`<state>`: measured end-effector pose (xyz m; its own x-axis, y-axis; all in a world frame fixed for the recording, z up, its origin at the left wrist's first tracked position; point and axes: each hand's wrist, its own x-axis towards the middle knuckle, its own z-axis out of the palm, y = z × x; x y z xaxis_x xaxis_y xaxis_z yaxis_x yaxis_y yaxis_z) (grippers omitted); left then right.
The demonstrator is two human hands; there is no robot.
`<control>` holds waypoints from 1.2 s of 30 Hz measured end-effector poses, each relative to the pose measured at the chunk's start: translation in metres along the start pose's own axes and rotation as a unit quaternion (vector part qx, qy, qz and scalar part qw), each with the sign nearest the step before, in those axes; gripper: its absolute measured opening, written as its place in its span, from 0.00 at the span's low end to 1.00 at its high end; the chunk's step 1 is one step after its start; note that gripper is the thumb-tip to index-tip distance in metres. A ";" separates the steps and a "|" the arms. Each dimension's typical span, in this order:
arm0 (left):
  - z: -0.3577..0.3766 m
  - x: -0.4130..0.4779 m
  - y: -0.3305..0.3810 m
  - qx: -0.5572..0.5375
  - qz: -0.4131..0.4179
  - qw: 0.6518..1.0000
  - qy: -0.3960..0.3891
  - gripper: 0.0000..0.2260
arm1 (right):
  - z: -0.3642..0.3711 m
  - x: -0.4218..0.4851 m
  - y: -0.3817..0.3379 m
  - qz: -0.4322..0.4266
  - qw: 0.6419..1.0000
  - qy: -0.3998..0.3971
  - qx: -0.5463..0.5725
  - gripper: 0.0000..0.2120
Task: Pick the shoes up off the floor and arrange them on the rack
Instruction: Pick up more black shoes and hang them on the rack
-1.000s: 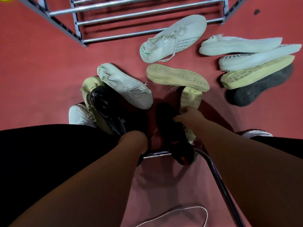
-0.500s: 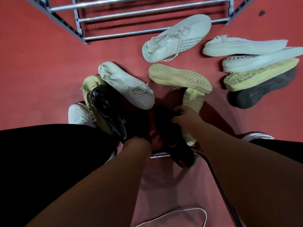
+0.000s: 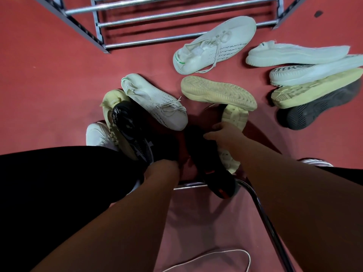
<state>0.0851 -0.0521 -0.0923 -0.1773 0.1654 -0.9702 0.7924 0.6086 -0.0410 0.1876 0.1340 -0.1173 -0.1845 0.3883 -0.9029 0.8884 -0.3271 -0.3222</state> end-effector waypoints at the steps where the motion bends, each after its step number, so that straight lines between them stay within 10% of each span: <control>1: 0.002 -0.002 -0.001 -0.007 -0.004 1.000 0.026 0.14 | 0.002 -0.001 0.000 -0.007 1.000 -0.005 -0.017 0.28; 11: 0.003 -0.016 -0.009 -0.008 -0.005 0.994 0.111 0.14 | 0.031 -0.010 0.005 -0.067 0.971 -0.076 -0.217 0.25; 19: -0.017 -0.016 -0.007 -0.208 0.024 0.974 0.090 0.20 | 0.026 -0.011 -0.015 -0.034 0.990 -0.036 -0.132 0.17; 28: -0.050 -0.037 -0.029 -0.620 0.008 0.763 0.183 0.19 | -0.003 -0.019 -0.078 -0.056 0.972 0.012 0.228 0.06; 36: -0.062 -0.019 -0.049 -0.667 -0.044 0.694 0.269 0.18 | 0.008 -0.004 -0.121 -0.113 0.944 0.036 0.307 0.05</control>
<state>0.0135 -0.0370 -0.0567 -0.6667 0.1286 -0.7341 -0.4166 0.7525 0.5101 0.0779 0.1652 -0.0766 -0.2927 0.5581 -0.7764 0.4142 -0.6578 -0.6290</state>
